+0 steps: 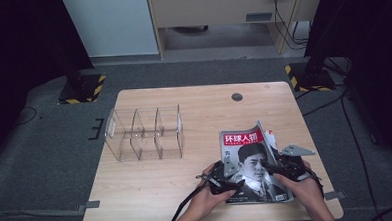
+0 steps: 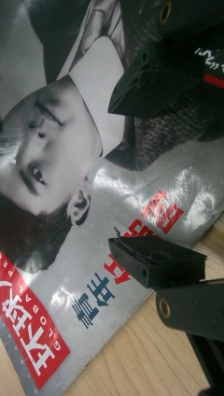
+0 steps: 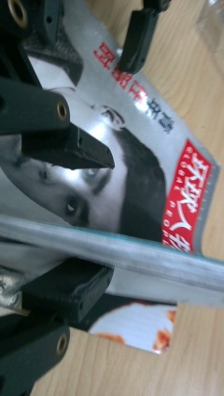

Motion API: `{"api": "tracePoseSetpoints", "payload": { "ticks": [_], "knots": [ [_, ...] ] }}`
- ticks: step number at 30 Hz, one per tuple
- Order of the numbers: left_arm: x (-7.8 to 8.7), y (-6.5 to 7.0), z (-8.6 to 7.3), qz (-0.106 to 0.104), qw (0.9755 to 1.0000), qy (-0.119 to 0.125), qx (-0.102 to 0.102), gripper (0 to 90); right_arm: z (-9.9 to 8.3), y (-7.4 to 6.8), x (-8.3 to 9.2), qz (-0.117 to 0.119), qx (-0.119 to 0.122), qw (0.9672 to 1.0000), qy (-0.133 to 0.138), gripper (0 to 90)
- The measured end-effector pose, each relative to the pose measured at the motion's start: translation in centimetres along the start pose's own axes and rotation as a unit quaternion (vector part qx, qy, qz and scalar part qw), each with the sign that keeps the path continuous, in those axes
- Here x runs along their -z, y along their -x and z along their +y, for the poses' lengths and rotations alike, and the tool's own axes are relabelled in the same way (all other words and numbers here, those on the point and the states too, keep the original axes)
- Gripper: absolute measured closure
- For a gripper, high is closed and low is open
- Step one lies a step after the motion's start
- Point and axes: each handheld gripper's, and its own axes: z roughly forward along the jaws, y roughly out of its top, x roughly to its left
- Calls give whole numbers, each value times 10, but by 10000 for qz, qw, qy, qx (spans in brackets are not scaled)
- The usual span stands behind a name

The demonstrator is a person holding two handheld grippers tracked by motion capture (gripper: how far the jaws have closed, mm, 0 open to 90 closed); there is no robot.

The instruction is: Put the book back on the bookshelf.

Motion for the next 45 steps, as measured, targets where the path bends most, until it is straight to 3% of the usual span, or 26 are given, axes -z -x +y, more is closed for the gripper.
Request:
{"api": "tracePoseSetpoints", "payload": {
  "ticks": [3, 9, 16, 20, 22, 27, 29, 30, 32, 34, 36, 37, 41, 42, 43, 45],
  "knots": [
    [0, 0, 0, 0, 10000, 0, 0, 291, 0, -2, -5, -47, 61, 9999, -144, 362],
    [0, 0, 0, 3, 10000, 0, -2, 291, 0, -2, -8, -85, 9, 9997, -228, 364],
    [0, 0, 0, 0, 10000, -2, 2, 291, 5, -4, -5, 57, -40, 9994, -332, 528],
    [0, 0, 0, 0, 10000, -2, 2, 291, 3, -5, -10, -54, 67, 9986, -526, 515],
    [0, 0, 0, 2, 10000, -3, 1, 291, 1, -2, -12, -137, 41, 9980, -623, 576],
    [-1, 0, 1, -4, 10000, -1, -2, 287, 0, 2, -9, -160, 35, 9990, -413, 739],
    [-1, 0, 1, -69, 10000, -15, -29, 272, 0, 3, -9, -156, 28, 9990, -411, 750],
    [-2, 2, 1, -168, 9998, -63, -122, 193, -1, 3, -10, -152, -109, 9990, -398, 750],
    [-2, 2, 1, -264, 9994, -111, -199, 96, -1, 3, -10, -140, -158, 9990, -404, 747],
    [0, -1, 1, -258, 9991, -13, -334, 92, 0, 1, -12, -116, -134, 9988, -454, 724],
    [2, -5, 1, -185, 9994, 67, -273, 76, 0, 1, -13, -54, -149, 9989, -449, 725],
    [6, -13, 2, -128, 9997, 196, -13, 64, 1, 0, -14, -36, -148, 9988, -456, 767],
    [11, -31, 0, -91, 9981, 404, 456, 50, 3, -1, -10, 73, -131, 9994, -312, 840],
    [11, -31, 0, -91, 9981, 404, 456, 50, 3, -1, -9, 76, -119, 9995, -284, 847],
    [13, -39, -1, -108, 9969, 422, 654, 46, 4, -2, -8, 84, -111, 9996, -261, 855],
    [13, -45, -3, -58, 9964, 415, 737, 45, 5, -3, -7, 91, -70, 9997, -205, 865]
  ]
}}
